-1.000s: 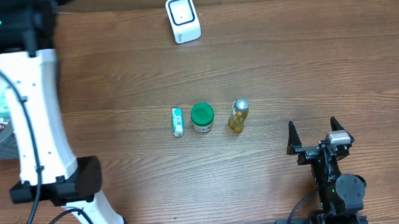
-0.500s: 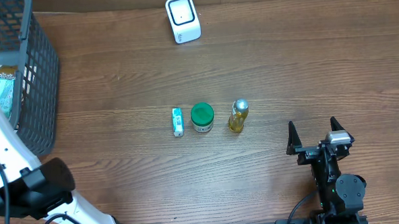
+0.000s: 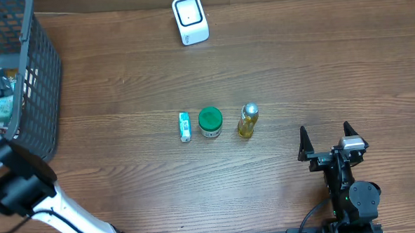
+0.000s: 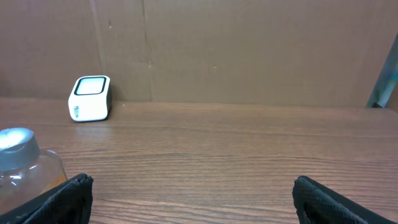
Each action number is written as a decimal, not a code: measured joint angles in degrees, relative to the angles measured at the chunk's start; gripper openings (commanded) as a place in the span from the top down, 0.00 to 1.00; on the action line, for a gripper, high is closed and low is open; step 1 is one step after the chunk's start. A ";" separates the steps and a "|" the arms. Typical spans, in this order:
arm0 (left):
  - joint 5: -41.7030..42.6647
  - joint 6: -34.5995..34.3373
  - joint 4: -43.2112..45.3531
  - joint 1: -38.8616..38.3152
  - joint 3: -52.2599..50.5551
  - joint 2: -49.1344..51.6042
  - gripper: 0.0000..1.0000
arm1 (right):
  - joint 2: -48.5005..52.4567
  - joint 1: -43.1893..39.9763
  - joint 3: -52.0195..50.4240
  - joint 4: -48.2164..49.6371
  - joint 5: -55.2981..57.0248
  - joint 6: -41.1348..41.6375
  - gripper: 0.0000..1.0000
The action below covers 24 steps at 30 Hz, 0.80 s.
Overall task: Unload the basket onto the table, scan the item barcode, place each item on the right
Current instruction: 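Grasp the green wipes pack in the PanTree bag with the left gripper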
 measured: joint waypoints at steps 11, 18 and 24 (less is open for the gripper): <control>2.29 6.27 3.06 0.00 -0.63 5.68 0.00 | 0.00 0.00 0.00 -0.02 -0.02 -0.02 0.00; 1.40 7.56 6.25 0.00 -0.66 5.68 0.00 | 0.00 0.00 0.00 0.02 -0.02 0.00 0.00; -0.07 9.49 10.08 0.39 -2.82 5.68 0.00 | 0.00 -0.02 0.00 -0.02 0.00 0.00 0.00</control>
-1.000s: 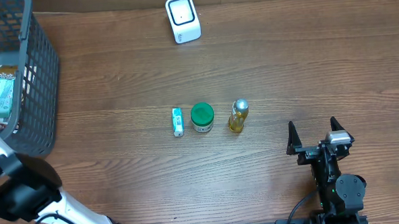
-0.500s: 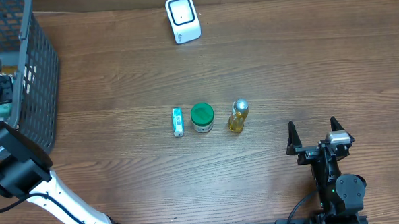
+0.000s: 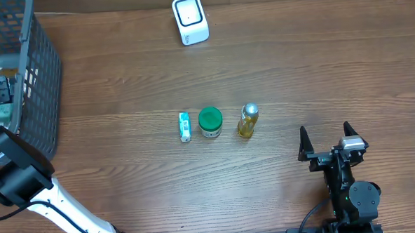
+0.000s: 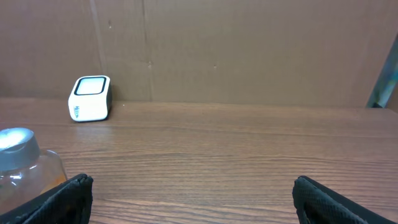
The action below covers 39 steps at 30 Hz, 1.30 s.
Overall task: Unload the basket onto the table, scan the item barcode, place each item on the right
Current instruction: 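Grasp the green wipes pack in the PanTree bag with the left gripper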
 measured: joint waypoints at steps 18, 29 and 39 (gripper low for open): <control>-1.40 5.25 11.54 1.66 -11.61 0.00 0.00 | 0.00 0.02 0.00 0.02 -0.02 0.02 0.00; -2.34 5.64 17.99 1.70 -16.98 -1.90 0.41 | 0.00 0.02 0.00 0.00 -0.02 -0.02 0.00; -2.78 5.27 16.83 1.57 -17.92 -3.21 0.73 | 0.00 0.02 0.00 0.02 0.00 0.00 0.00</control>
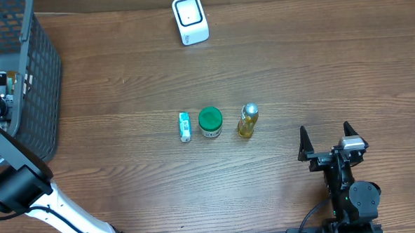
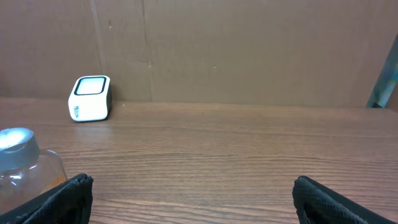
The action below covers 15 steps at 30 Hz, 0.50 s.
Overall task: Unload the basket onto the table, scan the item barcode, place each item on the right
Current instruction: 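Grasp the green wipes pack in the PanTree bag with the left gripper, then lift the wipes pack out of the basket and carry it toward the teal packet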
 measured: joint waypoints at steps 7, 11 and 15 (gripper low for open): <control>3.15 -6.60 -1.64 0.02 -0.04 -1.81 0.78 | 0.00 0.00 0.00 -0.02 0.00 0.00 0.00; 6.84 -11.17 -0.83 0.00 -0.13 -5.92 0.78 | 0.00 0.00 0.00 -0.02 -0.04 0.00 0.00; 8.50 -14.64 0.44 0.02 -0.13 -14.47 0.78 | 0.00 0.00 0.00 0.00 -0.02 0.00 0.00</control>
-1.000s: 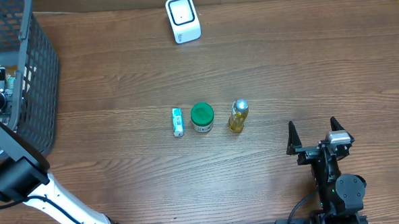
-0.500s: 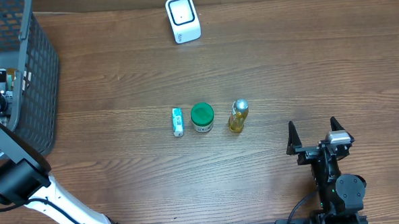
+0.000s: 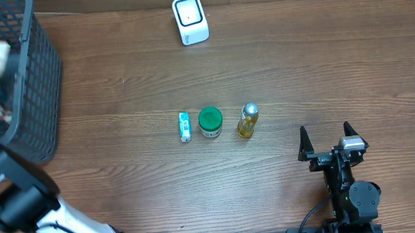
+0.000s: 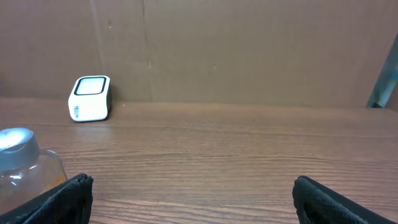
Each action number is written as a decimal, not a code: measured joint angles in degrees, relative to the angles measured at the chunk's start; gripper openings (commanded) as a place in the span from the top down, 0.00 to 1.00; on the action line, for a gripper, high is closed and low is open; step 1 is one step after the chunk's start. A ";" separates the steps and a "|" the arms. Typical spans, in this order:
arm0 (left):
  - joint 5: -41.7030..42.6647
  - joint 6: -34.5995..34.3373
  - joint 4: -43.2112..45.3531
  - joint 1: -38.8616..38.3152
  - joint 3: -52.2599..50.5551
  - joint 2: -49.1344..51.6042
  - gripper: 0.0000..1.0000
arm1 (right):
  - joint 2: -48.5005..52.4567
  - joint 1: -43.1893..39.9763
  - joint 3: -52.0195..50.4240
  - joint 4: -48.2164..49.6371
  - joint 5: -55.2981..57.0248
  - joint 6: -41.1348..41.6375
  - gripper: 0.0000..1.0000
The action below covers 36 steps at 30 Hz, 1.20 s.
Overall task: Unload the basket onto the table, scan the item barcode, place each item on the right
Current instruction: 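Lift the wipes pack out of the basket and carry it toward the teal packet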
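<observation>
The white barcode scanner (image 3: 190,19) stands at the table's far edge, also seen in the right wrist view (image 4: 91,98). Mid-table, a row holds a small teal tube (image 3: 185,126), a green-lidded jar (image 3: 210,121) and a yellow bottle (image 3: 247,121). The bottle's grey cap (image 4: 15,140) shows at the right wrist view's left edge. My right gripper (image 3: 327,142) rests open at the front right, nothing between its fingers (image 4: 69,198). My left arm (image 3: 18,198) reaches into the black basket (image 3: 34,82). Its gripper is blurred there, beside a pale item.
The black wire basket sits at the far left edge with several items inside, mostly hidden by its wall. A brown cardboard wall (image 4: 236,50) backs the table. Bare wood lies between the row of items and the scanner.
The left arm has shifted inside the basket, and a pale item now shows higher up near the basket's left side. The right arm and the items on the table have not moved.
The left gripper was down among the items in the basket at each earlier moment, in slightly different spots. Now a pale item shows raised beside it. The right gripper stayed open and still throughout, and the row of items stayed put.
</observation>
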 measured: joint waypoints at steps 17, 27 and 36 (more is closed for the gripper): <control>11.19 -17.84 -7.54 -4.55 0.00 -27.10 0.77 | 0.00 0.00 0.00 0.00 0.00 -0.02 0.00; 11.65 -20.02 -24.41 -19.52 -0.20 -32.17 0.84 | 0.00 0.00 0.00 0.00 0.00 0.00 0.00; 9.81 -23.37 -25.97 -32.20 -12.79 -32.20 0.84 | 0.00 0.00 0.00 0.00 0.00 0.00 0.00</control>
